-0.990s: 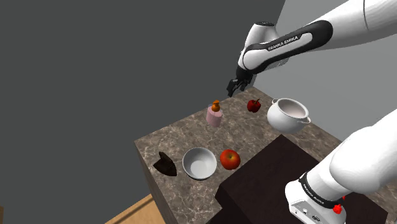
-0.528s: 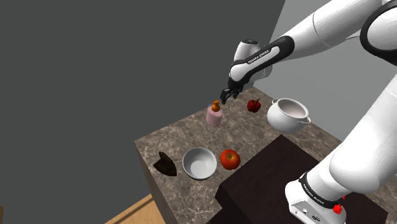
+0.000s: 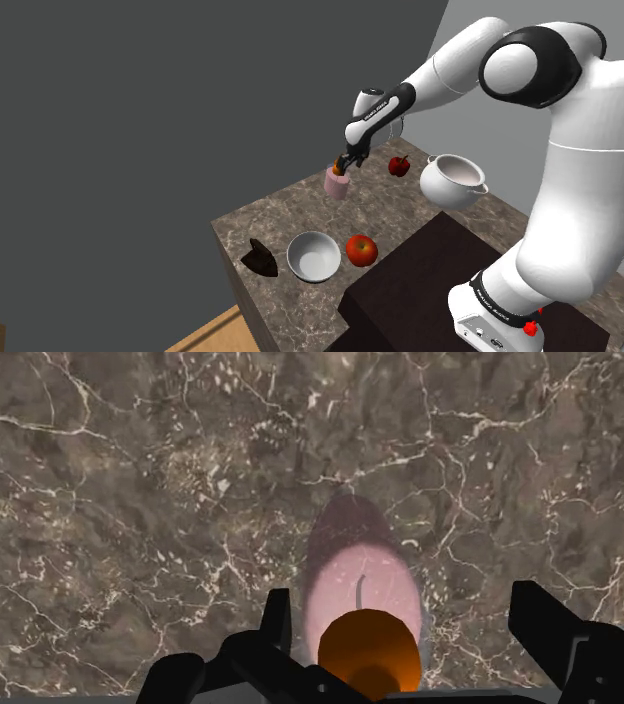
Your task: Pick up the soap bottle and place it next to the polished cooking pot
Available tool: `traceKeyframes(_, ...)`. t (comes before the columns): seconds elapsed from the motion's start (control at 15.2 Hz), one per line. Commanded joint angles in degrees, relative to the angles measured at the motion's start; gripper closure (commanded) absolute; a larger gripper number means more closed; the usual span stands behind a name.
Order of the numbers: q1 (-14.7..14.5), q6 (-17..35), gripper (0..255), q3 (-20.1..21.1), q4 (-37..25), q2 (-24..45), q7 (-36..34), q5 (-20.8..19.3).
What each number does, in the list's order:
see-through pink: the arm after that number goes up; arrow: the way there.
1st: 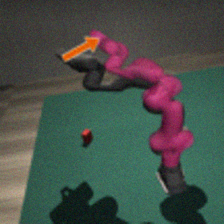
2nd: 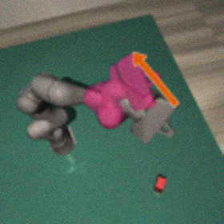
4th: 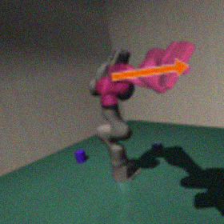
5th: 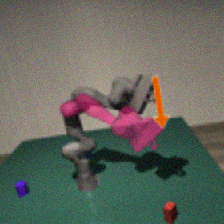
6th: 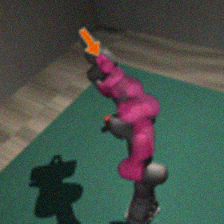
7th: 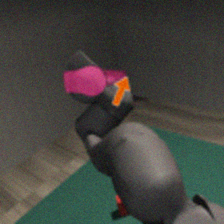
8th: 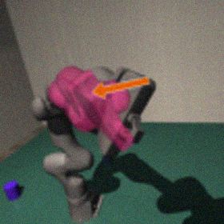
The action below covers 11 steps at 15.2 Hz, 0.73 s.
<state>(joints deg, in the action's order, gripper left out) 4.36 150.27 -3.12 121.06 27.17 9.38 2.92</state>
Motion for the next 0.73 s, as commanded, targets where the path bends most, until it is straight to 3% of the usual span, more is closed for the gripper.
traceKeyframes(0.0,0.4,0.6,0,0.2,-3.1,4.4,0.3,0.3)
traceKeyframes(0.13,0.7,1.1,0,0.4,-6.6,8.9,0.5,0.6)
traceKeyframes(0.66,1.1,4.5,0,0.8,-8.9,14.6,0.7,0.9)
